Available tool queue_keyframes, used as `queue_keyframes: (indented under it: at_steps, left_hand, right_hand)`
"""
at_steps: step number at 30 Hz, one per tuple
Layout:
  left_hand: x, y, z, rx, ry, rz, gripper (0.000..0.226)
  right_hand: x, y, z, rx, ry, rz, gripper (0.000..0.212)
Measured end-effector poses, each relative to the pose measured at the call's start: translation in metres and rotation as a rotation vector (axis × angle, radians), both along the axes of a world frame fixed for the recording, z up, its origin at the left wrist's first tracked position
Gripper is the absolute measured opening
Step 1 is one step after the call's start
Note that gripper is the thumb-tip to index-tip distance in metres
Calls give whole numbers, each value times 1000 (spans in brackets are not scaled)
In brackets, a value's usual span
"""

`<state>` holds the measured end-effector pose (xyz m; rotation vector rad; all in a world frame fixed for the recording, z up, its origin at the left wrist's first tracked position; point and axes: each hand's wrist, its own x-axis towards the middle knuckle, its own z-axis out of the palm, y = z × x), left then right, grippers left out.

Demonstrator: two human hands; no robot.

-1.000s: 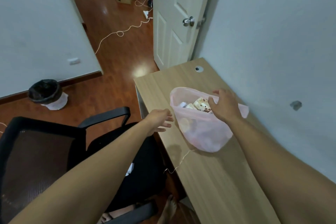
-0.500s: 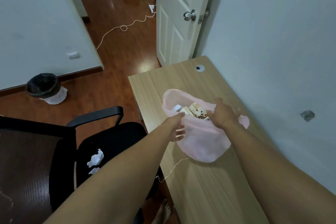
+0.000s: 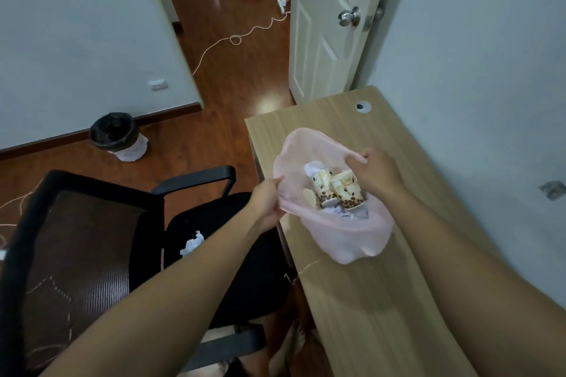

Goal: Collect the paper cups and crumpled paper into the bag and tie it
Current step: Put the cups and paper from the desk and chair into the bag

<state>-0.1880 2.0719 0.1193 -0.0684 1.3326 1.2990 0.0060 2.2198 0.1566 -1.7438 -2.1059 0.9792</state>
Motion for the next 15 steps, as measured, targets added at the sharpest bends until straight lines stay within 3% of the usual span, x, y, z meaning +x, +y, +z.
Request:
queue_keyframes:
  at_steps: [5, 9, 15]
  left_hand:
    - [-54, -46, 21, 88, 140, 50, 30]
    - [-95, -80, 14, 56, 176, 89, 38]
    - [-132, -109, -1, 1, 273, 125, 30]
  right_hand:
    - [-35, -26, 12, 3, 27, 32, 37]
    - [-66, -47, 4, -49, 19, 57, 43]
    - [-112, -67, -32, -95, 24, 84, 49]
